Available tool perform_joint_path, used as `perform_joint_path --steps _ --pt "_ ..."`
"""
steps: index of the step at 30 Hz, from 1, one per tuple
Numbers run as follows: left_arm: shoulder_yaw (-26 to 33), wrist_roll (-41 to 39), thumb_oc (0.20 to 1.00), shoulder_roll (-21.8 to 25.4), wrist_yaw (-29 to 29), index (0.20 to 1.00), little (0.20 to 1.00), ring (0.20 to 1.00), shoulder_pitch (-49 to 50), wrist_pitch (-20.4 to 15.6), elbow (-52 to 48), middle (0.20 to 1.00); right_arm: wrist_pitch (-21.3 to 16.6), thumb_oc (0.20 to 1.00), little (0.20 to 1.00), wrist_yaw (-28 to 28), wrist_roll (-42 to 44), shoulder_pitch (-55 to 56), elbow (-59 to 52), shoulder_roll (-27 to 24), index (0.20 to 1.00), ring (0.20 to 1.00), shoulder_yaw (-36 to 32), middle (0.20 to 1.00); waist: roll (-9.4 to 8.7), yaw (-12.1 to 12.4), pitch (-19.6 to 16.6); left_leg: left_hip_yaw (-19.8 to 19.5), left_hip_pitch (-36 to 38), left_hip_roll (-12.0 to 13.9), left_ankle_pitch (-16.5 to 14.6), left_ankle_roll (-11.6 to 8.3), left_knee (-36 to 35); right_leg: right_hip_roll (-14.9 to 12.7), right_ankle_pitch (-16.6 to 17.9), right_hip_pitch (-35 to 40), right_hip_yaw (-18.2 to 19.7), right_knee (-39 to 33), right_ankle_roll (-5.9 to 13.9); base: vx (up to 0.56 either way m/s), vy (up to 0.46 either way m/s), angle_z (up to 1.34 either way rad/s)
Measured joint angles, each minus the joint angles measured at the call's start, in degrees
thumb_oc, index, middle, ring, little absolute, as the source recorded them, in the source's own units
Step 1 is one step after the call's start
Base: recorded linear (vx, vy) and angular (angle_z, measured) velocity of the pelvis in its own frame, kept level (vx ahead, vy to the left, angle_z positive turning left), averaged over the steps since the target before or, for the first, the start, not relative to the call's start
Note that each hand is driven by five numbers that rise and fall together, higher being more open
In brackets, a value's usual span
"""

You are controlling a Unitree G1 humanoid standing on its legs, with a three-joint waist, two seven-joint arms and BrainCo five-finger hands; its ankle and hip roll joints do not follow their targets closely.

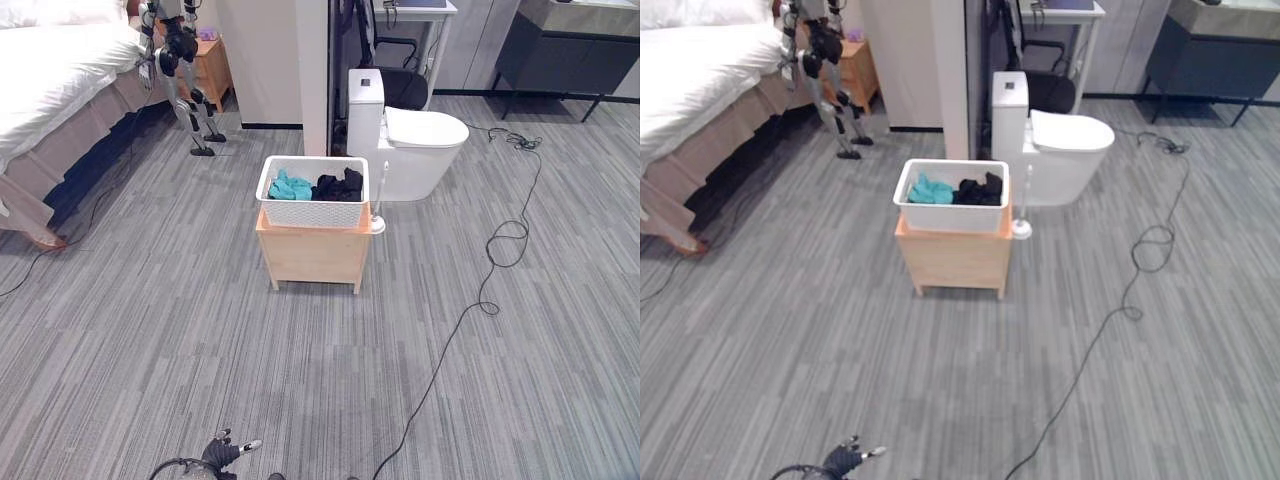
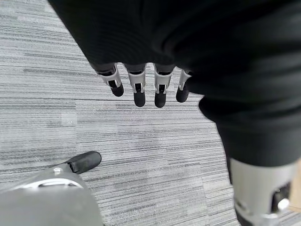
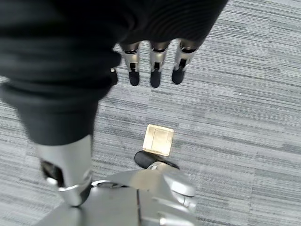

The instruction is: Grab the laundry basket,head to the washer,open it,put in the laundry and shut it.

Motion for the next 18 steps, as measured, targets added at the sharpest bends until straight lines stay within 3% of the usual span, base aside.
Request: perform_joint_path --steps 18 --pt "0.34 -1.14 1.000 0.25 1.25 1.000 1.000 1.000 0.89 0.00 -0.16 1.000 0.34 1.000 1.000 -0.47 -0.03 -0.03 0.53 0.55 1.000 1.000 1.10 1.000 0.13 0.60 -0.13 -1.58 -0.05 -0.32 -0.06 -0.09 -0.08 -0.04 1.07 2.24 -1.70 -3.23 -1.08 0.00 -0.031 0.05"
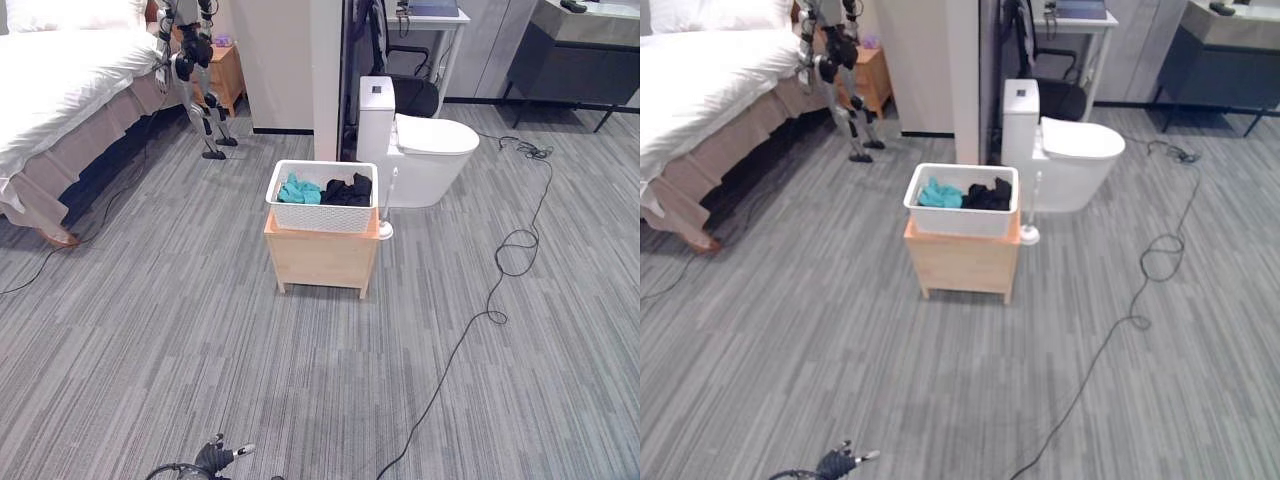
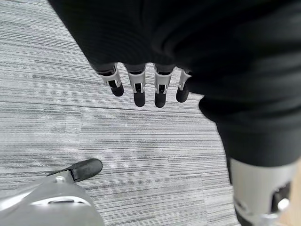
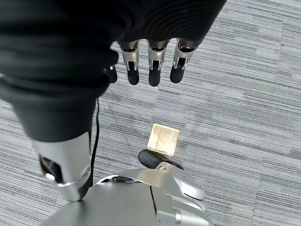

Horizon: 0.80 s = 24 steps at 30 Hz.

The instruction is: Grab the laundry basket,head to the washer,open it,put in the laundry and shut it.

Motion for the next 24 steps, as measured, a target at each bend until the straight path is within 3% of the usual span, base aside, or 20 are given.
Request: perform_joint_path --steps 5,11,13,14,15,17,19,20,22,24 --pt "0.01 -0.06 1.000 -0.10 -0.06 1.000 1.000 1.000 0.39 0.01 0.02 1.000 -0.01 1.000 1.000 -0.01 0.07 0.18 0.02 -0.12 1.000 1.000 0.03 1.000 0.33 -0.61 -0.28 -1.80 -0.98 -0.48 0.02 -0.02 0.00 0.05 1.33 0.87 -1.51 -2.12 -1.35 0.02 -0.100 0.16" --pt "0.11 -1.45 1.000 -0.07 -0.12 1.000 1.000 1.000 1.10 0.02 0.04 1.000 -0.04 1.000 1.000 0.10 0.05 0.02 0.45 -0.18 1.000 1.000 0.06 1.000 0.15 -0.11 -0.22 -1.91 -0.84 -0.63 0.09 -0.07 0.35 0.13 2.01 1.77 -1.24 -3.93 -1.40 -0.01 -0.143 -0.01" --pt "0.18 -2.66 1.000 0.52 -0.10 1.000 1.000 1.000 0.32 -0.12 0.07 1.000 -0.08 1.000 1.000 0.14 0.05 -1.83 1.25 0.84 1.000 1.000 0.19 1.000 -2.31 0.82 1.44 -3.09 -5.61 -0.83 -0.16 -0.81 9.42 -0.73 1.91 1.47 -1.11 -4.11 -1.75 -0.09 -0.247 -0.03" --pt "0.21 -3.34 1.000 0.68 -0.10 1.000 1.000 1.000 -0.56 -0.12 0.10 1.000 -0.10 1.000 1.000 0.32 0.05 -2.45 1.27 1.07 1.000 1.000 0.27 1.000 -3.46 1.11 2.09 -3.45 -9.10 -0.83 -0.50 -1.32 15.06 -1.03 2.06 1.01 -1.14 -4.10 -3.28 -0.01 -0.138 0.03" --pt "0.50 -4.00 1.000 0.24 -0.18 1.000 1.000 1.000 -2.32 -0.18 -0.01 1.000 -0.12 1.000 1.000 0.23 0.05 -3.88 1.34 0.90 1.000 1.000 0.88 1.000 -4.29 2.27 3.79 -6.30 -16.79 -0.17 -0.69 -2.48 28.66 -0.94 2.66 0.49 -1.16 -3.70 -5.53 0.09 -0.101 0.01" --pt "1.88 -4.57 1.000 0.02 -0.18 1.000 1.000 1.000 -2.29 -0.16 -0.02 1.000 -0.02 1.000 1.000 0.13 0.05 -5.13 1.55 0.18 1.000 1.000 2.75 1.000 -3.92 2.90 4.89 -8.06 -21.85 1.49 -1.00 -3.17 34.23 0.01 2.68 1.31 -1.26 -3.61 -5.37 0.18 -0.004 0.05" --pt "2.11 -4.60 1.000 -0.20 -0.17 1.000 1.000 1.000 -1.73 -0.11 -0.09 1.000 -0.09 1.000 1.000 0.07 0.04 -5.80 1.79 -0.39 1.000 1.000 3.07 1.000 -3.31 2.42 5.85 -7.12 -23.12 3.29 -0.78 -3.49 31.73 0.90 2.33 1.64 -1.40 -3.64 -4.89 0.18 0.088 0.10" --pt "2.32 -4.78 1.000 -0.30 -0.16 1.000 1.000 1.000 -1.11 -0.08 -0.02 1.000 -0.08 1.000 1.000 -0.06 0.03 -6.21 1.76 -0.52 1.000 1.000 3.86 1.000 -2.95 2.27 6.10 -5.15 -21.43 3.96 0.15 -4.35 21.50 1.17 2.51 1.47 -1.41 -3.60 -4.86 0.24 0.139 0.03" --pt "2.28 -5.57 1.000 -0.42 -0.17 1.000 1.000 1.000 -1.02 -0.09 0.13 1.000 -0.11 1.000 1.000 -0.27 0.03 -6.88 1.85 -0.59 1.000 1.000 4.15 1.000 -2.56 2.09 6.06 -4.67 -20.40 3.88 2.19 -5.43 9.42 1.63 2.05 0.70 -1.14 -3.65 -4.08 0.30 0.157 0.07" --pt "2.27 -6.01 1.000 -0.40 -0.12 1.000 1.000 1.000 -1.77 -0.09 0.14 1.000 -0.12 1.000 1.000 -0.65 0.09 -7.87 1.88 -0.40 1.000 1.000 4.01 1.000 -2.56 2.24 6.32 -4.73 -21.20 3.86 4.42 -5.22 1.19 2.34 2.02 -0.05 -1.01 -3.63 -4.06 0.34 0.165 0.00"
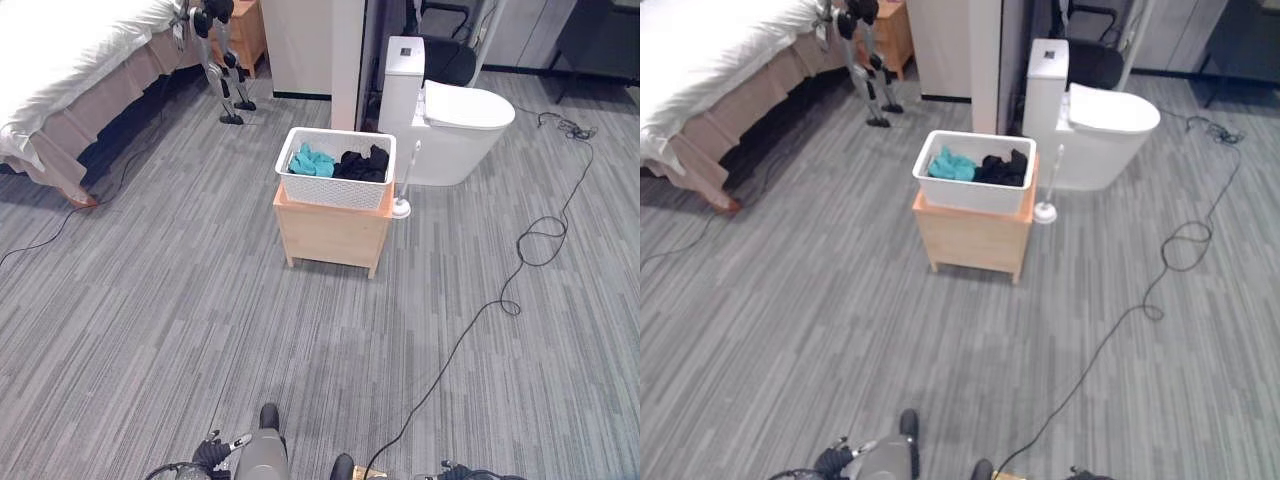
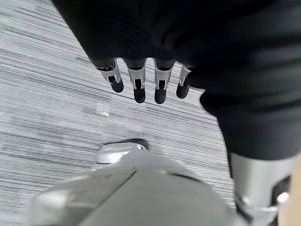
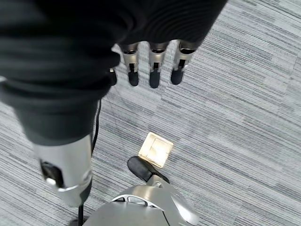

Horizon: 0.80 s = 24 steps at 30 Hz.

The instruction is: Grab the laundry basket,head to the washer,open it,put in the laundry and shut it.

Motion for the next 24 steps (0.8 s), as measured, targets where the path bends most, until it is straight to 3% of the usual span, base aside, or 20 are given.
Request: perform_joint_path --steps 2,3,5,6,7,8,9,10,11,12,13,14,15,16,18,21,22,23,24 --pt "0.02 -0.24 1.000 -0.01 -0.01 1.000 1.000 1.000 0.12 -0.01 -0.01 1.000 -0.09 1.000 1.000 -0.17 0.06 -0.63 -0.03 0.03 1.000 1.000 -0.18 1.000 -0.43 0.30 0.11 0.03 -0.82 -0.10 0.93 0.18 -0.82 0.21 -0.41 0.30 0.86 -0.01 0.62 0.40 0.212 -0.29" --pt "1.42 -0.49 1.000 -0.06 -0.04 1.000 1.000 1.000 0.11 0.00 0.12 1.000 -0.35 1.000 1.000 -0.31 0.08 -1.05 0.68 0.15 1.000 1.000 -0.64 1.000 -0.87 0.87 0.23 0.30 -0.56 -0.47 1.65 0.98 -0.25 0.28 -1.87 1.46 1.82 -0.04 2.19 0.25 0.139 -0.34" --pt "2.07 -0.76 1.000 0.10 -0.03 1.000 1.000 1.000 -0.15 -0.04 0.08 1.000 -0.47 1.000 1.000 -0.38 0.38 -0.66 1.18 0.13 1.000 1.000 -1.47 1.000 -1.51 1.00 -0.28 0.02 -1.13 -1.83 3.56 2.92 2.21 -0.11 -3.18 3.25 1.66 0.01 1.47 0.37 0.265 -0.12" --pt "2.10 -0.76 1.000 0.19 -0.05 1.000 1.000 1.000 -0.36 -0.07 0.02 1.000 -0.41 1.000 1.000 -0.39 0.47 -0.52 1.30 0.20 1.000 1.000 -2.09 1.000 -1.73 1.11 -0.46 0.19 -1.80 -2.07 3.55 2.94 4.07 -0.40 -3.93 3.81 1.66 0.01 1.84 0.52 0.403 -0.07" --pt "2.24 -0.75 1.000 0.59 -0.05 1.000 1.000 1.000 -0.50 -0.02 0.31 1.000 -0.38 1.000 1.000 -0.36 1.12 -0.30 2.35 0.59 1.000 1.000 -3.00 1.000 -2.88 1.14 -1.00 0.69 -1.34 -3.61 2.60 4.22 7.72 -1.92 -5.73 4.19 1.59 1.72 3.58 0.40 0.356 -0.15" --pt "2.16 -0.76 1.000 0.57 0.00 1.000 1.000 1.000 -0.22 -0.05 0.51 1.000 -0.38 1.000 1.000 -0.35 1.77 0.35 3.28 0.71 1.000 1.000 -3.56 1.000 -3.24 1.16 -1.43 1.57 0.06 -3.76 1.61 4.73 6.68 -3.13 -7.49 3.73 1.09 4.91 4.44 0.26 0.251 -0.16" --pt "2.24 -0.72 1.000 0.99 0.02 1.000 1.000 1.000 -0.59 0.05 0.86 1.000 -0.38 1.000 1.000 -0.39 2.70 0.70 2.73 0.91 1.000 1.000 -4.39 1.000 -3.92 0.95 -1.60 2.14 2.06 -5.49 0.42 5.35 5.46 -4.97 -8.27 2.19 -0.06 10.22 5.76 0.23 0.248 -0.11" --pt "2.15 -0.71 1.000 0.86 0.04 1.000 1.000 1.000 -0.43 0.01 0.62 1.000 -0.51 1.000 1.000 -0.36 3.36 1.07 2.11 0.72 1.000 1.000 -5.66 1.000 -2.97 0.78 -1.57 2.44 4.24 -5.37 0.59 6.41 3.50 -6.80 -9.13 -0.89 -2.15 19.46 6.51 0.32 0.369 -0.06" --pt "1.93 -0.72 1.000 1.37 0.02 1.000 1.000 1.000 -0.56 -0.25 -0.11 1.000 -0.69 1.000 1.000 -0.42 4.40 2.41 0.61 1.30 1.000 1.000 -5.83 1.000 -2.85 0.83 -1.93 2.78 7.47 -6.61 -0.98 8.73 2.42 -11.32 -9.69 -4.81 -4.83 32.28 6.09 0.44 0.473 -0.05" --pt "1.83 -0.67 1.000 1.76 0.01 1.000 1.000 1.000 -0.73 -0.35 -0.37 1.000 -0.66 1.000 1.000 -0.22 4.45 3.08 -0.24 1.52 1.000 1.000 -5.81 1.000 -2.75 0.51 -2.26 3.09 8.43 -7.94 -2.73 8.90 3.03 -13.51 -8.38 -6.44 -4.69 37.39 6.42 0.47 0.447 0.08" --pt "1.13 -0.71 1.000 2.13 0.07 1.000 1.000 1.000 -1.20 -0.29 -0.58 1.000 -0.77 1.000 1.000 -0.38 5.00 4.22 -2.49 1.31 1.000 1.000 -7.09 1.000 -2.95 -0.68 -2.23 3.06 10.10 -10.23 -5.95 11.19 4.58 -18.04 -0.97 -11.08 -1.88 50.00 10.62 0.39 0.262 0.18" --pt "-0.61 -0.68 1.000 2.33 0.05 1.000 1.000 1.000 -1.40 -0.36 -0.53 1.000 -1.35 1.000 1.000 -0.46 5.50 4.20 -2.74 1.04 1.000 1.000 -8.12 1.000 -2.31 -1.33 -1.92 2.63 11.88 -10.31 -5.59 10.15 4.20 -20.91 0.53 -13.54 -2.47 55.75 11.68 0.27 0.150 0.29" --pt "-0.62 -0.68 1.000 2.23 -0.03 1.000 1.000 1.000 -1.59 -0.37 -0.61 1.000 -1.64 1.000 1.000 -0.68 6.60 4.45 -3.28 0.58 1.000 1.000 -8.52 1.000 -0.68 -2.38 -1.83 1.92 13.40 -10.38 -7.22 11.47 3.95 -21.91 -0.59 -15.31 -3.37 56.37 10.82 0.14 0.062 0.14" --pt "-0.58 -0.72 1.000 2.09 0.06 1.000 1.000 1.000 -1.49 -0.69 -1.00 1.000 -1.98 1.000 1.000 -0.85 7.33 4.17 -3.71 -0.35 1.000 1.000 -9.03 1.000 1.24 -2.47 -1.77 2.27 16.17 -9.94 -6.88 10.98 2.12 -23.08 -2.60 -17.24 -6.12 52.54 10.04 0.00 -0.003 0.07" --pt "-0.45 -0.72 1.000 3.36 0.05 1.000 1.000 1.000 -1.80 -1.37 -1.01 1.000 -2.27 1.000 1.000 -1.03 7.83 3.89 -3.66 -0.43 1.000 1.000 -8.38 1.000 1.15 -2.32 -1.98 3.24 17.10 -10.19 -6.96 10.73 2.13 -23.48 -2.41 -20.19 -6.49 49.64 9.66 0.00 0.000 0.22" --pt "-0.58 -0.72 1.000 4.89 0.07 1.000 1.000 1.000 -1.88 -1.59 -0.91 1.000 -2.23 1.000 1.000 -1.14 7.83 3.27 -3.32 -0.47 1.000 1.000 -8.20 1.000 0.25 -2.33 -2.22 3.35 19.34 -9.73 -7.86 10.19 3.72 -22.05 -0.48 -21.26 -6.97 46.01 7.32 0.55 -0.070 0.33" --pt "-0.37 -0.38 1.000 4.22 0.08 1.000 1.000 1.000 -0.26 -1.36 -1.51 1.000 -1.38 1.000 1.000 -1.23 8.34 0.61 -3.73 -2.25 1.000 1.000 -10.21 1.000 2.22 -1.99 -2.78 2.47 21.47 -7.62 -11.44 8.78 2.92 -20.96 -2.97 -21.04 -13.00 39.20 8.59 0.81 -0.324 -0.60" --pt "0.25 0.01 1.000 4.75 0.06 1.000 1.000 1.000 0.39 -0.60 -2.25 1.000 -1.76 1.000 1.000 -1.84 10.37 -1.52 -6.60 -3.42 1.000 1.000 -14.09 1.000 3.32 -1.47 -2.09 2.85 23.20 -6.41 -14.48 7.38 2.50 -16.15 -1.23 -20.67 -11.42 19.45 12.87 0.55 -0.252 -0.65" --pt "0.21 0.19 1.000 5.01 0.04 1.000 1.000 1.000 -0.14 -0.49 -2.47 1.000 -2.83 1.000 1.000 -1.84 11.40 -0.86 -9.93 -3.94 1.000 1.000 -15.38 1.000 3.04 -2.08 -2.09 2.65 23.59 -6.35 -14.57 7.10 2.37 -15.38 0.37 -20.46 -9.06 10.57 13.20 0.37 -0.124 -0.30"
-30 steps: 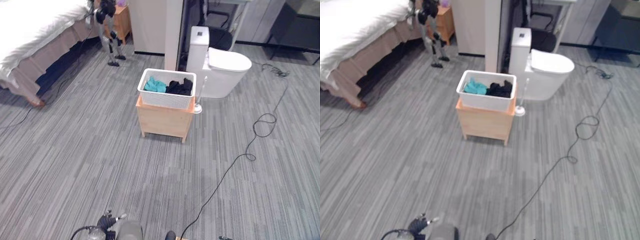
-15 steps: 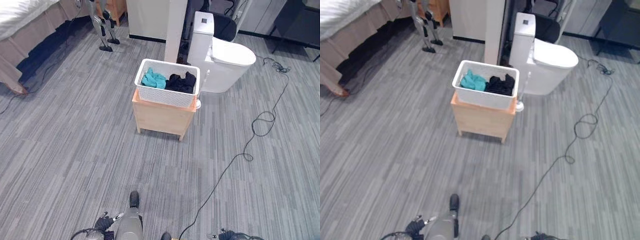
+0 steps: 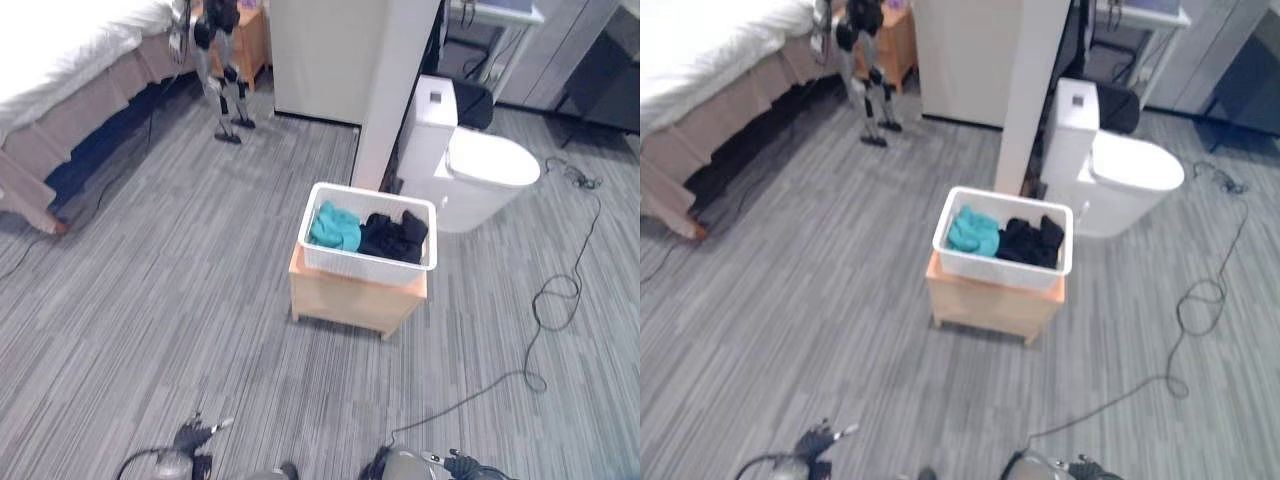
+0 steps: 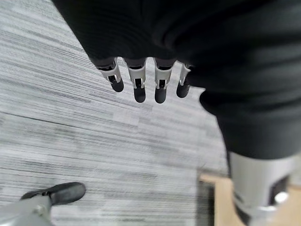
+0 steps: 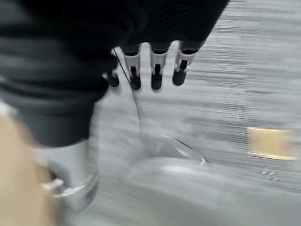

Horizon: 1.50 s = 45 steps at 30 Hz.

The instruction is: Grab the laundry basket,head to the washer,open it,put in the laundry and shut it.

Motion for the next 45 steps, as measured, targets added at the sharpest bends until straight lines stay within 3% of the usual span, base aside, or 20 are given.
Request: perform_joint_path --steps 1,3,4,5,6,8,9,10,11,12,13,15,16,18,20,24,32,38,41,45 --pt "-0.28 0.14 1.000 0.23 0.01 1.000 1.000 1.000 -1.42 -0.24 -0.17 1.000 -0.42 1.000 1.000 -0.63 0.70 -0.24 -1.45 -1.13 1.000 1.000 0.17 1.000 -1.21 -0.94 0.19 0.43 1.96 -0.61 -0.16 -0.41 -0.33 -0.92 4.37 -2.14 0.99 -2.61 -1.37 0.27 -0.088 0.31" --pt "-0.31 0.27 1.000 -0.01 0.03 1.000 1.000 1.000 -2.34 -0.86 -1.16 1.000 0.02 1.000 1.000 -1.10 1.78 0.25 -1.67 -1.35 1.000 1.000 0.22 1.000 -1.81 -1.73 -0.36 0.37 5.37 0.25 -1.11 -2.02 -0.57 -1.11 7.50 -2.68 1.50 -2.84 -1.91 0.36 -0.158 0.41" --pt "-0.65 0.28 1.000 0.42 0.09 1.000 1.000 1.000 -2.00 -1.41 -3.07 1.000 0.24 1.000 1.000 -1.02 2.64 2.25 -2.23 -0.76 1.000 1.000 0.20 1.000 -3.87 -2.56 -1.58 0.26 7.63 0.42 -2.14 -3.59 -0.45 -1.19 8.40 -2.37 2.01 -1.57 -3.13 0.35 -0.163 0.54" --pt "-0.76 0.28 1.000 -0.36 0.14 1.000 1.000 1.000 -1.95 -1.51 -4.05 1.000 0.23 1.000 1.000 -1.09 3.10 3.14 -2.93 -1.04 1.000 1.000 -0.17 1.000 -2.98 -3.24 -1.86 -0.09 8.86 2.17 -3.00 -4.43 -0.33 -0.08 11.46 -2.33 3.12 0.93 -4.37 0.56 -0.230 0.49" --pt "-1.05 0.32 1.000 -0.78 0.11 1.000 1.000 1.000 -2.01 -1.49 -4.95 1.000 0.26 1.000 1.000 -1.23 3.73 3.82 -3.93 -1.17 1.000 1.000 -0.57 1.000 -2.29 -3.59 -2.21 -0.35 9.08 3.44 -3.08 -4.54 0.02 1.08 11.37 -2.42 3.80 2.56 -4.59 0.46 -0.230 0.40" --pt "-2.36 0.22 1.000 -2.57 0.48 1.000 1.000 1.000 -2.29 -2.03 -7.95 1.000 -0.20 1.000 1.000 -2.48 4.39 7.61 -12.93 -1.48 1.000 1.000 -2.62 1.000 -1.28 -3.85 -2.08 -2.16 7.71 6.69 -0.50 -6.16 5.89 3.93 6.78 -2.09 6.25 7.36 -9.08 0.39 -0.326 0.22" --pt "-2.35 -0.07 1.000 -2.99 0.54 1.000 1.000 1.000 -1.98 -1.95 -8.82 1.000 -0.35 1.000 1.000 -3.00 4.29 7.62 -15.30 -1.67 1.000 1.000 -2.67 1.000 -1.19 -4.57 -2.08 -3.28 6.83 7.70 1.53 -7.81 9.86 5.08 5.74 -0.74 6.13 8.05 -10.31 0.11 -0.448 0.04" --pt "-0.09 -1.10 1.000 -2.97 0.93 1.000 1.000 1.000 -1.32 -1.97 -13.32 1.000 -0.30 1.000 1.000 -4.38 4.19 9.15 -22.33 -1.72 1.000 1.000 -2.74 1.000 -2.59 -4.77 -1.57 -6.66 -1.25 8.40 7.12 -10.24 25.27 6.07 4.41 1.02 5.85 7.52 -12.36 0.03 -0.352 -0.06" --pt "0.72 -2.00 1.000 -2.85 1.34 1.000 1.000 1.000 -0.53 -2.17 -16.10 1.000 -0.82 1.000 1.000 -4.80 4.17 9.50 -24.61 -1.85 1.000 1.000 -2.64 1.000 -3.46 -4.06 -0.87 -7.94 -6.43 8.44 12.48 -9.87 34.30 6.47 4.22 1.97 5.75 6.69 -12.86 0.07 -0.346 -0.12" --pt "1.66 -3.19 1.000 -2.89 2.17 1.000 1.000 1.000 -1.43 -3.08 -18.43 1.000 -1.87 1.000 1.000 -5.14 4.18 8.23 -23.65 -2.44 1.000 1.000 -2.52 1.000 -4.64 -3.26 0.40 -11.24 -15.20 8.00 15.05 -9.54 47.01 6.91 5.15 4.57 5.40 3.32 -14.40 0.07 -0.127 -0.21" --pt "2.41 -3.57 1.000 -2.76 3.05 1.000 1.000 1.000 -1.74 -3.10 -18.39 1.000 -1.64 1.000 1.000 -5.99 4.21 6.80 -22.27 -2.35 1.000 1.000 -2.19 1.000 -5.45 -3.06 0.81 -11.03 -18.52 7.80 12.53 -9.00 47.30 7.38 5.14 6.66 5.18 0.93 -14.52 0.19 -0.134 0.10" --pt "2.49 -4.63 1.000 -2.60 4.99 1.000 1.000 1.000 -1.70 -3.28 -21.15 1.000 -1.59 1.000 1.000 -7.12 4.21 6.60 -21.30 -2.63 1.000 1.000 -2.35 1.000 -7.07 -2.89 1.60 -7.78 -23.29 9.01 10.54 -7.10 41.09 8.67 4.84 11.58 3.20 -4.15 -14.31 0.15 0.002 0.17" --pt "2.50 -4.49 1.000 -2.11 6.39 1.000 1.000 1.000 -0.13 -3.21 -24.45 1.000 -1.78 1.000 1.000 -7.40 4.22 6.89 -21.44 -2.57 1.000 1.000 -2.24 1.000 -7.67 -2.75 1.58 -6.38 -23.28 8.63 10.31 -6.77 31.52 9.31 4.68 13.77 3.05 -6.51 -14.37 0.14 0.072 -0.07" --pt "3.05 -3.48 1.000 -2.07 9.97 1.000 1.000 1.000 2.39 -3.28 -33.24 1.000 -2.05 1.000 1.000 -8.31 4.22 7.44 -22.98 -2.87 1.000 1.000 -2.13 1.000 -6.85 -2.10 1.36 -8.52 -22.21 7.52 11.45 -8.38 12.04 11.08 4.90 15.63 3.20 -9.10 -13.77 0.18 0.097 -0.06" --pt "5.17 -1.34 1.000 -2.36 12.81 1.000 1.000 1.000 5.17 -4.46 -41.18 1.000 -2.12 1.000 1.000 -8.63 4.06 8.06 -24.34 -2.59 1.000 1.000 -1.44 1.000 -5.50 -1.37 1.44 -10.44 -19.70 8.07 13.77 -8.91 -0.19 13.15 4.88 16.87 4.35 -10.53 -13.74 0.12 0.081 -0.36" --pt "7.38 2.98 1.000 -2.17 14.20 1.000 1.000 1.000 11.63 -4.23 -48.09 1.000 -2.06 1.000 1.000 -8.64 3.54 9.66 -28.49 -2.64 1.000 1.000 -1.23 1.000 -2.24 -1.10 0.47 -9.91 -13.30 6.80 15.03 -7.35 -1.05 13.85 2.85 21.07 7.46 -10.53 -11.54 0.20 0.125 -0.41" --pt "11.70 3.86 1.000 -0.03 13.91 1.000 1.000 1.000 16.16 -4.03 -51.16 1.000 -1.00 1.000 1.000 -6.94 1.86 9.95 -29.42 -0.92 1.000 1.000 0.18 1.000 -3.62 2.21 0.02 -8.28 -9.27 0.95 13.53 -4.29 -4.41 7.77 0.05 22.67 8.61 -9.92 -7.09 0.07 0.040 0.00" --pt "12.63 3.51 1.000 1.37 12.15 1.000 1.000 1.000 20.45 -2.45 -52.76 1.000 -0.67 1.000 1.000 -5.89 1.30 7.13 -29.55 -0.62 1.000 1.000 0.46 1.000 -3.15 3.50 1.24 -7.79 -9.50 0.71 13.17 -3.81 -4.37 7.59 -0.08 22.23 8.81 -10.00 -6.67 -0.02 0.016 -0.01" --pt "6.89 0.90 1.000 3.60 9.48 1.000 1.000 1.000 15.45 -0.56 -52.54 1.000 1.30 1.000 1.000 -5.88 0.72 2.20 -29.58 -2.56 1.000 1.000 3.28 1.000 -1.40 3.20 2.75 -7.82 -14.24 1.15 13.81 -3.79 -3.45 7.90 0.66 17.90 8.87 -9.42 -6.66 -0.09 0.039 -0.02" --pt "3.63 0.11 1.000 5.21 8.07 1.000 1.000 1.000 7.28 0.78 -52.45 1.000 1.62 1.000 1.000 -6.03 0.72 -2.50 -29.75 -2.73 1.000 1.000 5.12 1.000 -1.37 2.64 4.87 -7.94 -16.78 1.07 14.45 -3.55 -3.44 7.88 1.35 15.20 8.89 -9.27 -6.89 -0.12 0.028 0.01"
